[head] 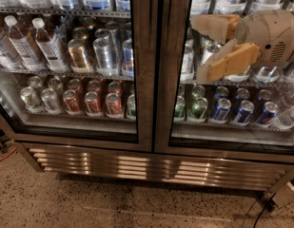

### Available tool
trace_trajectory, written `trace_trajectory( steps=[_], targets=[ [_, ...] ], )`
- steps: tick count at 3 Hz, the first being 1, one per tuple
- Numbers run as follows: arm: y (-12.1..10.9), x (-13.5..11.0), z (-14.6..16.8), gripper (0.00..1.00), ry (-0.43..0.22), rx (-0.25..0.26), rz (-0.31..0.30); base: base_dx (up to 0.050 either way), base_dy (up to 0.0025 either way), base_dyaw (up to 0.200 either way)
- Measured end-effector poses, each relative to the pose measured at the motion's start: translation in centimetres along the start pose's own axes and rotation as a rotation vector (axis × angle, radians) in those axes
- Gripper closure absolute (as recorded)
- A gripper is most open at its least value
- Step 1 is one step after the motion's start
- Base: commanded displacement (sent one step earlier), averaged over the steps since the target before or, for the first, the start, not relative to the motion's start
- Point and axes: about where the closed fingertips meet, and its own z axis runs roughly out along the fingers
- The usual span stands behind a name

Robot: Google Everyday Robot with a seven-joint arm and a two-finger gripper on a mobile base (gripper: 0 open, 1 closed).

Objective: Open left fridge door

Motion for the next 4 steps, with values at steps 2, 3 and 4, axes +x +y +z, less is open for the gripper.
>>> trace_trajectory(
  steps=[2,3,4],
  targets=[
    [-1.64,-1.90,4.73,0.00,0.022,0.017,-0.031,0.000,0.00000,0.000],
    [-1.73,-1.79,4.53,0.00,-0.058,0.054,0.037,0.000,0.00000,0.000],
    [-1.73,-1.80,4.54,0.00,-0.058,0.054,0.037,0.022,0.00102,0.092]
  ],
)
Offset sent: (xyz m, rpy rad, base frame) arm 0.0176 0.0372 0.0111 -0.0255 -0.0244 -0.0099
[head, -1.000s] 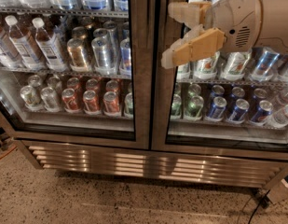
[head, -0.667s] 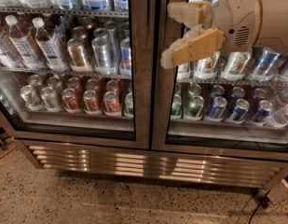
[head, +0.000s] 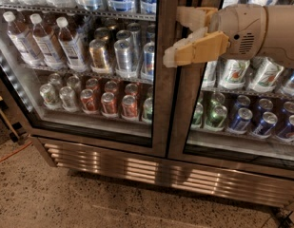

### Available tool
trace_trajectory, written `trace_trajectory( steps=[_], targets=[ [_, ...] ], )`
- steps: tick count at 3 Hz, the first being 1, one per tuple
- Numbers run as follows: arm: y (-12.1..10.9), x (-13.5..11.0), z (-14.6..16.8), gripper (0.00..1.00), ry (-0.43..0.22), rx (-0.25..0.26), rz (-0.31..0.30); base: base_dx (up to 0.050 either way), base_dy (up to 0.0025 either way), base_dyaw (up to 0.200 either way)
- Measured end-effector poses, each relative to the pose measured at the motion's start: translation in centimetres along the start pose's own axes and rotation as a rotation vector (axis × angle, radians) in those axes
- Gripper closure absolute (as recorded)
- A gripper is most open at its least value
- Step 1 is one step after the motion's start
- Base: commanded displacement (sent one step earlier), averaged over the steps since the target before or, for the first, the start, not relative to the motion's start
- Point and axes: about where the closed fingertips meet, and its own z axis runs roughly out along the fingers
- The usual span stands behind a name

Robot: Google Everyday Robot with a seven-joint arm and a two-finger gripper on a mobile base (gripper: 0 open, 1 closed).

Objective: Open left fridge door

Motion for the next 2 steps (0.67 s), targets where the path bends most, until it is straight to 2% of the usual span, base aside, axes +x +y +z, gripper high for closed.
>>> trace_trajectory(
  steps=[1,2],
  targets=[
    [0.00,0.00,0.00,0.00,0.000,0.000,0.000,0.000,0.00000,0.198],
    [0.00,0.00,0.00,0.00,0.000,0.000,0.000,0.000,0.00000,0.000]
  ],
)
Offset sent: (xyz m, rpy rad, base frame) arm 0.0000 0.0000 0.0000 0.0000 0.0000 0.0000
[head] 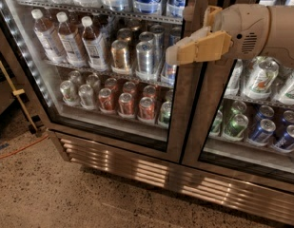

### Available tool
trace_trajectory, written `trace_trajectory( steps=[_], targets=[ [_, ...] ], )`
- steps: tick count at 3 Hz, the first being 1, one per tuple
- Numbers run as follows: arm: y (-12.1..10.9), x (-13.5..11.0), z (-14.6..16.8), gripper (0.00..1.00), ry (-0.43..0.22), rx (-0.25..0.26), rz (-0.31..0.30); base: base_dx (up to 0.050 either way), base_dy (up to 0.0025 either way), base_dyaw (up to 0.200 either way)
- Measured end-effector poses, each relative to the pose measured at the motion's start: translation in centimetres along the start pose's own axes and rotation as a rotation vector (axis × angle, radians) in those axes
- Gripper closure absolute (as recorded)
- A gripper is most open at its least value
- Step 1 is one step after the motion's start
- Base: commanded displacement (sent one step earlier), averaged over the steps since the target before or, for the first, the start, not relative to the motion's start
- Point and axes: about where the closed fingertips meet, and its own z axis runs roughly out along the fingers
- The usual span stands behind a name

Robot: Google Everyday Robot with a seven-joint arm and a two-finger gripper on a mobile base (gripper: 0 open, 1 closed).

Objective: Open left fridge door

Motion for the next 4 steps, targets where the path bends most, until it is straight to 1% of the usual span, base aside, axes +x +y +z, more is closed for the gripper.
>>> trace_trajectory(
  steps=[1,3,4],
  targets=[
    [0.00,0.00,0.00,0.19,0.000,0.000,0.000,0.000,0.00000,0.000],
    [0.00,0.00,0.01,0.65,0.000,0.000,0.000,0.000,0.00000,0.000],
    [0.00,0.00,0.01,1.00,0.000,0.000,0.000,-0.049,0.00000,0.000]
  ],
)
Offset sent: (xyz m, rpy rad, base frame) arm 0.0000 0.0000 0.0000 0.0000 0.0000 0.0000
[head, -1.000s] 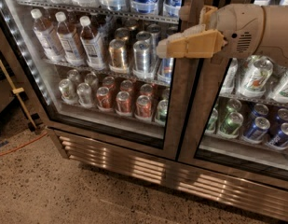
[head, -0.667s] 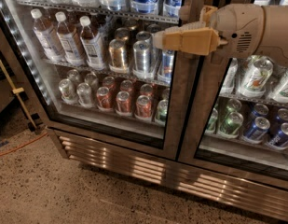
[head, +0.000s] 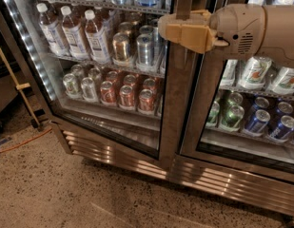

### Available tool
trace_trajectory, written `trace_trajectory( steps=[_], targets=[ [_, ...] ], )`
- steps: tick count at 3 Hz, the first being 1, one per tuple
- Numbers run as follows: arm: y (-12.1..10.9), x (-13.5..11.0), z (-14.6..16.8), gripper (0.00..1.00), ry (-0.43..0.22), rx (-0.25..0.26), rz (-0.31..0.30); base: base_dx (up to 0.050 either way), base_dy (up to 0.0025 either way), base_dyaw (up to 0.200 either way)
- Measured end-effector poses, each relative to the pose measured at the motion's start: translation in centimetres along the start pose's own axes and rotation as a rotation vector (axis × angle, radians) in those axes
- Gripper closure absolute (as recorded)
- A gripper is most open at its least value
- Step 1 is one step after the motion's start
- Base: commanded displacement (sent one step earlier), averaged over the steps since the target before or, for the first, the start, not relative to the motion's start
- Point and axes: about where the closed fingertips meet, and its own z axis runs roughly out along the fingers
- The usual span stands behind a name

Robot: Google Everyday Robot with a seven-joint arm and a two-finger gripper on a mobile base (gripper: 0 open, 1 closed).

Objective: Open left fridge door

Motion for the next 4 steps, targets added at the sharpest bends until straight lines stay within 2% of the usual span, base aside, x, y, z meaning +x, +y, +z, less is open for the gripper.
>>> trace_trajectory(
  steps=[3,4],
  targets=[
    [0.00,0.00,0.00,1.00,0.000,0.000,0.000,-0.049,-0.00002,0.000],
    [0.00,0.00,0.00,1.00,0.000,0.000,0.000,0.000,0.00013,-0.199]
  ],
)
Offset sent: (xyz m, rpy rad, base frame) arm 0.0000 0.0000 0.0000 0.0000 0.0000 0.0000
